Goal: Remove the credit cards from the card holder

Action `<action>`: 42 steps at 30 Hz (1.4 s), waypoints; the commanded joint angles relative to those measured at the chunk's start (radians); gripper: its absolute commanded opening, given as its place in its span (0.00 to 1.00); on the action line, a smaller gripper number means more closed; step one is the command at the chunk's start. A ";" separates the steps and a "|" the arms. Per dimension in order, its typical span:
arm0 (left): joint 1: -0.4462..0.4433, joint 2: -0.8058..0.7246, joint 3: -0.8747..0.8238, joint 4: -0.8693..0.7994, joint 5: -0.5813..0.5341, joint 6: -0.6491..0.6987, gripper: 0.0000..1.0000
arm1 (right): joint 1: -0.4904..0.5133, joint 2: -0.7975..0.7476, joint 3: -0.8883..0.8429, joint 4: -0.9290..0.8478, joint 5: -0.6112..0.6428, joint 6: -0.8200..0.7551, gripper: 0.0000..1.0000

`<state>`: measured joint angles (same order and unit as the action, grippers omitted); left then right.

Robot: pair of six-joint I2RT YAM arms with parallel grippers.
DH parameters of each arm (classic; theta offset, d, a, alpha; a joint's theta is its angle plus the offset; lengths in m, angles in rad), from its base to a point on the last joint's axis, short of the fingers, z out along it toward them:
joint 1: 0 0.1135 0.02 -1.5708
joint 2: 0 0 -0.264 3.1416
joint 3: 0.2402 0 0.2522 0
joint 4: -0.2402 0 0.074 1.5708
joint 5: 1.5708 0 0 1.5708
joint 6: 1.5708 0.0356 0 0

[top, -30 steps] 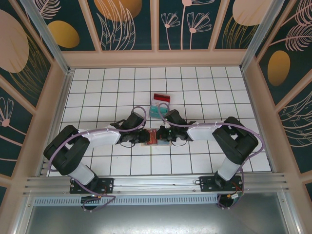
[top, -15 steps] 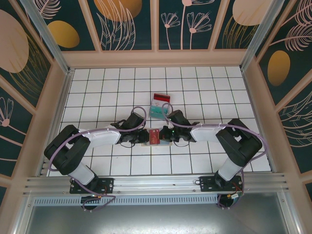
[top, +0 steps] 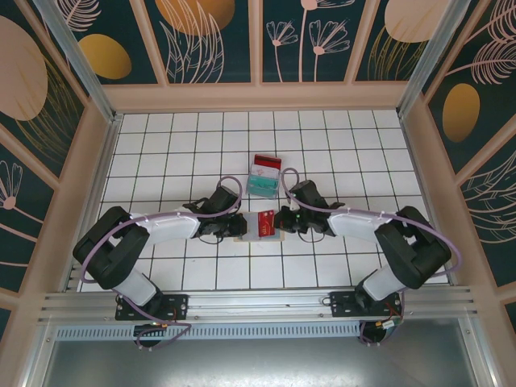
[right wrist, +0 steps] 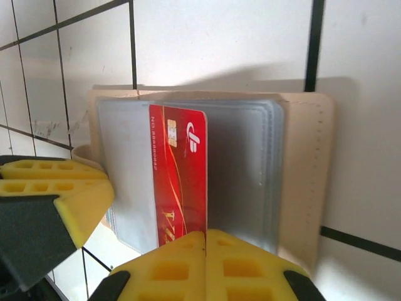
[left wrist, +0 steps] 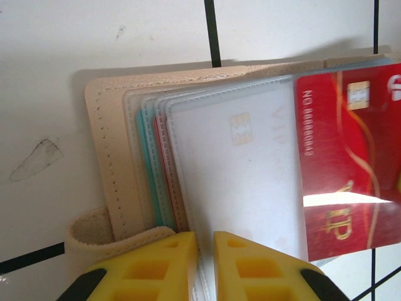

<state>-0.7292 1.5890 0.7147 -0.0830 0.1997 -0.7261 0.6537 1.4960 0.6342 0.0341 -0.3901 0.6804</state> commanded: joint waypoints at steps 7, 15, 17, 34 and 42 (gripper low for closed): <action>-0.004 0.025 0.003 -0.080 -0.018 0.011 0.19 | -0.049 -0.161 0.050 -0.207 0.008 -0.179 0.00; -0.003 -0.005 0.018 -0.079 -0.018 0.011 0.19 | -0.052 -0.209 0.248 -0.422 0.093 -0.426 0.00; -0.004 -0.022 0.020 -0.071 -0.021 0.011 0.19 | -0.051 -0.204 0.301 -0.462 0.153 -0.502 0.00; -0.004 -0.200 0.060 -0.120 -0.146 0.002 0.66 | 0.019 0.089 0.742 -0.599 0.505 -1.162 0.00; -0.001 -0.305 0.017 -0.149 -0.258 -0.027 0.99 | 0.091 0.238 0.802 -0.512 0.677 -1.343 0.00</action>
<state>-0.7311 1.3174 0.7506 -0.1947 0.0063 -0.7425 0.7235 1.6936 1.3949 -0.4820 0.1772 -0.5430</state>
